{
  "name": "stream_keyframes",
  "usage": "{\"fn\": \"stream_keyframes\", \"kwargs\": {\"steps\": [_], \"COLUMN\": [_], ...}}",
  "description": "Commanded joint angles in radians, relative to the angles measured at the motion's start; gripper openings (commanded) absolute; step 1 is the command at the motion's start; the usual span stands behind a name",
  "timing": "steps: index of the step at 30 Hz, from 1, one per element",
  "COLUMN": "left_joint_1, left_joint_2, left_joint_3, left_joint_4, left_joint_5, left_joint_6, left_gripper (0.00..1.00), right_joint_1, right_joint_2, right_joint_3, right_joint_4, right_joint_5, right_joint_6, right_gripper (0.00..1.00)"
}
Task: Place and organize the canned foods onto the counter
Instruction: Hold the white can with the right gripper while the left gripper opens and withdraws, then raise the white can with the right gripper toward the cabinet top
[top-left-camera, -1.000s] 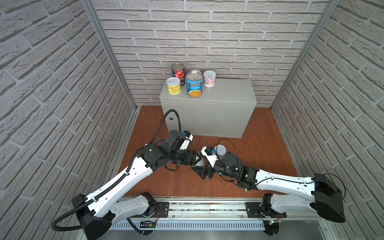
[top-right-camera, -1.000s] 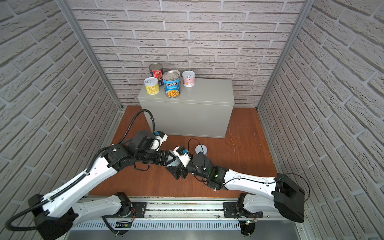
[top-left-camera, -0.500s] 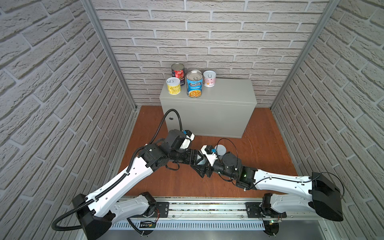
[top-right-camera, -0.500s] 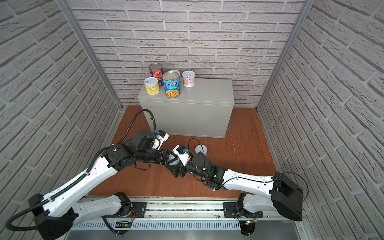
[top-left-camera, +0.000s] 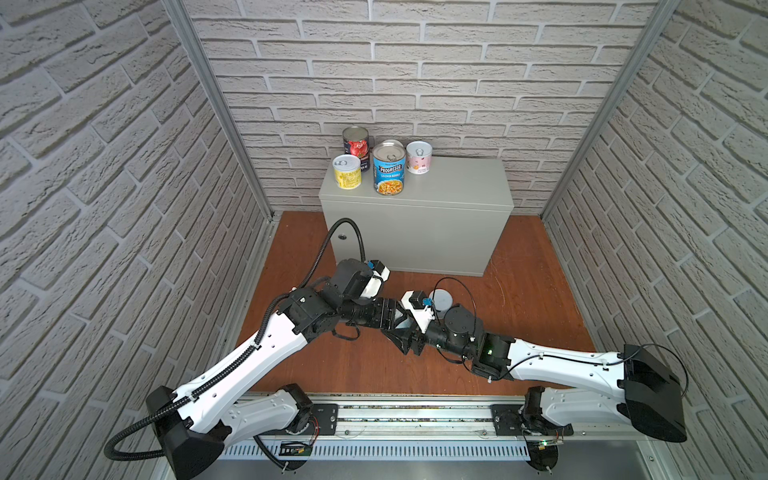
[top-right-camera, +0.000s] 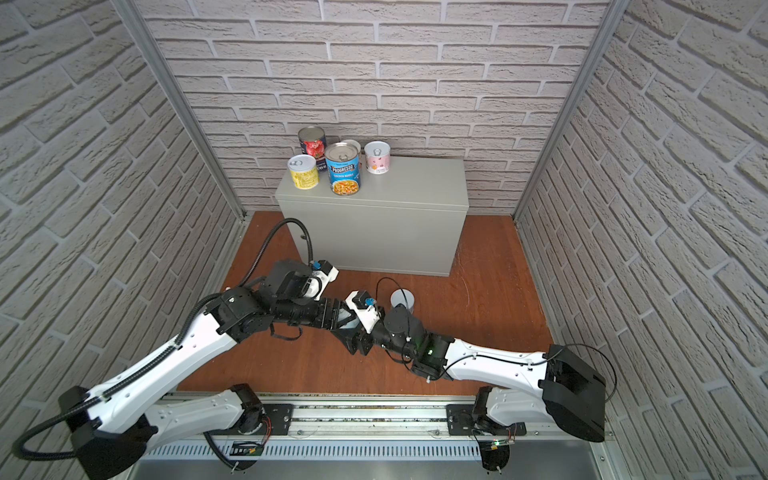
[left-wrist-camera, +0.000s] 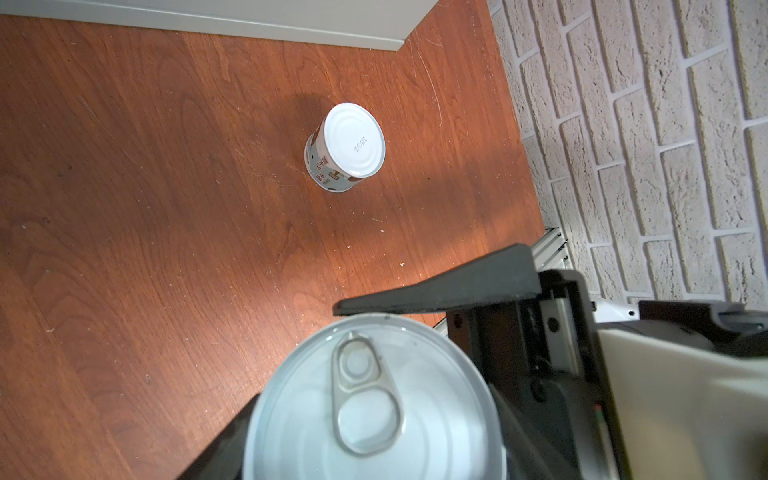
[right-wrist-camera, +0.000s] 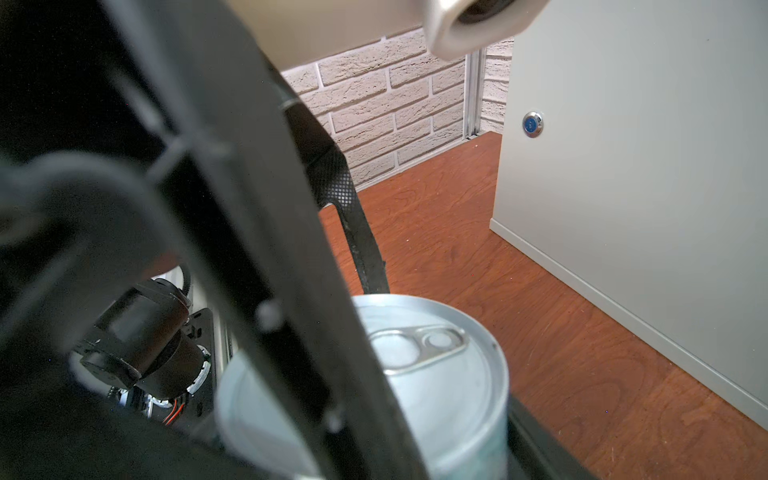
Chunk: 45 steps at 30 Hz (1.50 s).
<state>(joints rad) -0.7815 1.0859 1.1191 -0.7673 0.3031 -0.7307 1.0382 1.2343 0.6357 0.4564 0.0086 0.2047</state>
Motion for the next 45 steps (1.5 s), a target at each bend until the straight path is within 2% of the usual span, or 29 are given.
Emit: {"fn": "stream_keyframes", "kwargs": {"steps": [1,3,6,7,20,31,39,45], "left_joint_1": [-0.001,-0.001,0.001,0.004,0.013,0.022,0.037,0.072], "left_joint_2": [-0.02,-0.028,-0.039,-0.041,-0.068,-0.177,-0.272,-0.309], "left_joint_3": [0.004,-0.004,-0.009,-0.011,-0.028,-0.073,-0.18,-0.241], "left_joint_4": [0.081,0.086,0.079,0.076,0.042,0.068,0.08,0.119], "left_joint_5": [0.001,-0.008,-0.028,-0.031,-0.071,-0.134,-0.199,-0.214], "left_joint_6": [0.007,0.004,0.008,0.008,0.01,0.01,0.028,0.035], "left_gripper": [0.65,0.81,0.97,0.98,0.98,0.98,0.98,0.98], "right_joint_1": [0.005,0.005,0.005,0.005,0.005,0.005,0.005,0.005], "right_joint_2": [-0.022,-0.033,-0.049,-0.054,-0.073,-0.109,-0.179,-0.276], "right_joint_3": [0.003,-0.001,-0.006,-0.008,-0.007,-0.007,0.03,0.01], "right_joint_4": [0.068,0.067,0.062,0.061,0.031,-0.034,-0.204,-0.295], "right_joint_5": [0.04,0.051,0.068,0.074,0.131,0.212,0.307,0.375], "right_joint_6": [0.03,0.033,0.037,0.039,0.068,0.092,0.101,0.153], "right_gripper": [0.69,0.67,0.67,0.66,0.65,0.64,0.63,0.63]}}
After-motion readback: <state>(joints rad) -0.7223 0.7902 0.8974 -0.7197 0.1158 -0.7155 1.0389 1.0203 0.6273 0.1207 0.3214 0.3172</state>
